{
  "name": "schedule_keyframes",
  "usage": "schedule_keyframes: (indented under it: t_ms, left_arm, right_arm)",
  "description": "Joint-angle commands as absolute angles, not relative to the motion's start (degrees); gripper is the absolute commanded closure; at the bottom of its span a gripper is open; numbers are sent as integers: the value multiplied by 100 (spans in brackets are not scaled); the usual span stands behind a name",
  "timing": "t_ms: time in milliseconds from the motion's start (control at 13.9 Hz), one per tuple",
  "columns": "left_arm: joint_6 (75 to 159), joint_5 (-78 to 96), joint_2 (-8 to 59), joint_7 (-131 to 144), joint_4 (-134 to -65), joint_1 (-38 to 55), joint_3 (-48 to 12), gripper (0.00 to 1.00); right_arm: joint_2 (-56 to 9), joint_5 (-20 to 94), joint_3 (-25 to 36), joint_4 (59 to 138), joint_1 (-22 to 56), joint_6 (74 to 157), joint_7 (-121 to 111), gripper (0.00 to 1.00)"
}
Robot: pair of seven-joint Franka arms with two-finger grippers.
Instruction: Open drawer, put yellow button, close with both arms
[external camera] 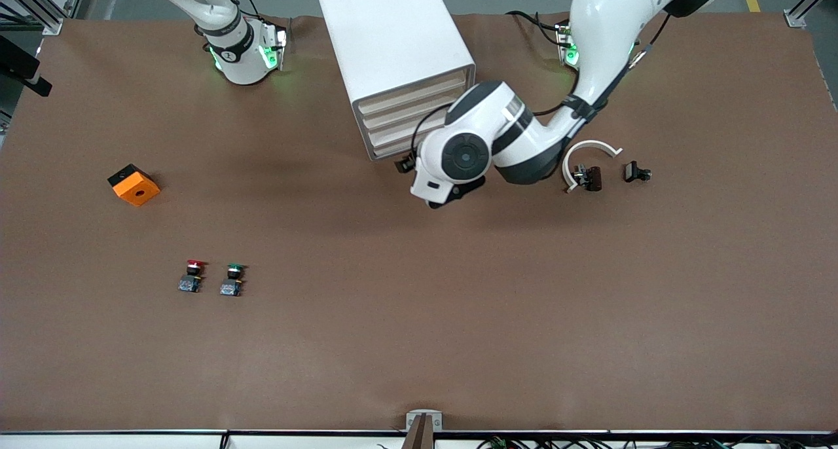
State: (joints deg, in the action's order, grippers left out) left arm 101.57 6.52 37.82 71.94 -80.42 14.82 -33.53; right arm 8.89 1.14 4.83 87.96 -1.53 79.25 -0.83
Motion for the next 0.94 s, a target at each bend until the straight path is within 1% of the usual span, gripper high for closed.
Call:
schedule_keyframes:
  t_ms: [0,144,288,647,791,863]
  left_arm:
    - [10055,422,3490,7112,-8086,952,-3428,0]
    - [9792,413,3183,6542,-8077,547,-3402,0]
    - [9581,413,2858,6050,-8086,-41,-3419,0]
    - [8413,-17,2137,4292,-8121,-1000,-3419,0]
    - [8079,-79,1795,3493,-8147,-1465,-3419,0]
    - [7955,-79,1619,3028,-8147,-1537,-3358,0]
  right_arm:
    - [914,44,457,8736,-176,7840,-97,0]
    - [914,-17,448,8736,-167,7831,-97,0]
    - [914,-166,221,8736,-202,7831,-105,0]
    - [914,-202,211,8719,-211,7831,-79,0]
    - [914,-176,211,8719,-202,7770,-62,0]
    - [914,-167,211,8719,-202,7761,-62,0]
